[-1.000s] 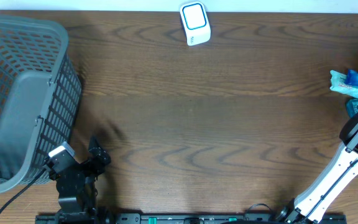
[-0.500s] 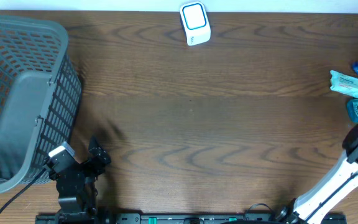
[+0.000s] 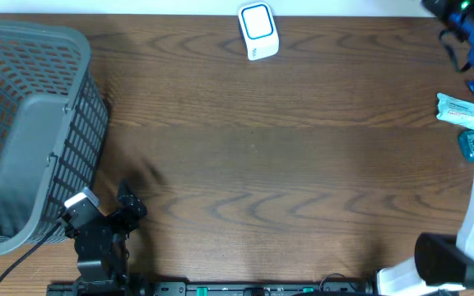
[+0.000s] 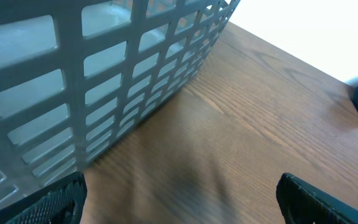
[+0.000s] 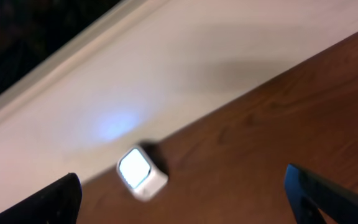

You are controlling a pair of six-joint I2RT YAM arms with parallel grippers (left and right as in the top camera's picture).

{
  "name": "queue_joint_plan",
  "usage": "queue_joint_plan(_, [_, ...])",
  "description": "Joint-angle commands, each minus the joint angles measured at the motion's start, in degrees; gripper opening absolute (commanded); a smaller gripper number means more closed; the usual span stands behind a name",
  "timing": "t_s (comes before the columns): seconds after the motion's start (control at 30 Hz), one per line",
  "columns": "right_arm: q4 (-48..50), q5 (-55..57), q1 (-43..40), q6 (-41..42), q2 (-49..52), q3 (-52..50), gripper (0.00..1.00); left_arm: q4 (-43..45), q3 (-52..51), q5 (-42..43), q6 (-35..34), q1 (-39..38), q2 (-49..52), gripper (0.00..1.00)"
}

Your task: Scan the item barcode

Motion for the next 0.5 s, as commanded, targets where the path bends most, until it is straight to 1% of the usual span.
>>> queue_joint_plan(0.0, [-2.8,0.5,3.5,-2.7,-2.3,0.2,0.99,0.1,0.1,-0.5,1.0,0.2,0.0,0.98])
queue_joint_plan(0.13, [-7.0,0.5,6.3,-2.7,-3.0,0.2,0.99,0.1,0.1,-0.5,1.0,0.2,0.0,0.98])
queue_joint_plan(0.23, [-9.9,0.6,6.8,-2.7,-2.8,0.2,0.99,0.1,0.1,-0.5,1.0,0.2,0.0,0.98])
queue_joint_plan(0.3, [-10.7,2.7,6.7,-2.8,-2.8,0.2,0.99,0.1,0.1,-0.5,1.0,0.2,0.0,0.98])
queue_joint_plan(0.37, [-13.0,4.2,6.5,-5.2,-2.9,0.2,0.99,0.1,0.1,-0.5,1.0,0.2,0.0,0.98])
queue_joint_plan(0.47, [-13.1,4.7,6.7,-11.2,-3.0,-0.6,0.99,0.1,0.1,-0.5,1.0,0.2,0.0,0.98])
